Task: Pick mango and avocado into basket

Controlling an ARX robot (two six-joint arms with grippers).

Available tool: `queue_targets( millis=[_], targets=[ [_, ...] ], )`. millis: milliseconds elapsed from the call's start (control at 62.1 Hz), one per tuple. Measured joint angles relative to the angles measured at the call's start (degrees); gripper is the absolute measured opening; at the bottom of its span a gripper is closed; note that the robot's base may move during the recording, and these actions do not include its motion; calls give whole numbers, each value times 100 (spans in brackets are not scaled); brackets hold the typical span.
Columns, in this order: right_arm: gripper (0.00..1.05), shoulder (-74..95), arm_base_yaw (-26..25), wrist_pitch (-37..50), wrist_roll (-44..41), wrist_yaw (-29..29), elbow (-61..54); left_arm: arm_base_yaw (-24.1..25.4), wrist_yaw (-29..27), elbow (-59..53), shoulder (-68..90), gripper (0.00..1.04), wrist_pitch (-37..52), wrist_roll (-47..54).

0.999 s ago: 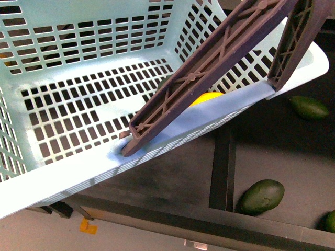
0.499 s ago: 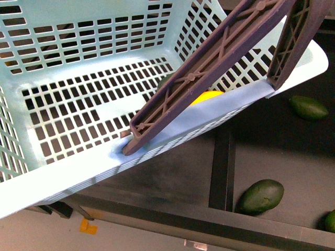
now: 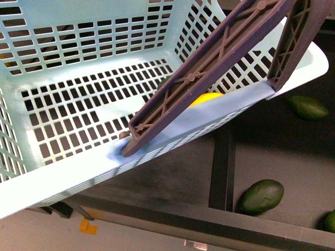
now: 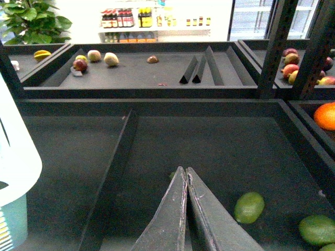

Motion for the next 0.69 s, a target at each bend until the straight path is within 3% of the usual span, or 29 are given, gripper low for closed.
queue_targets(
  millis=[161,693],
  targets=[
    [2,-282,-2,-9,-2,-9,-166,0,-4,0,0,4,0,0],
    [2,-1690,-2,-1360,-2,-13,-166,0,0,0,0,4,0,0]
  ],
)
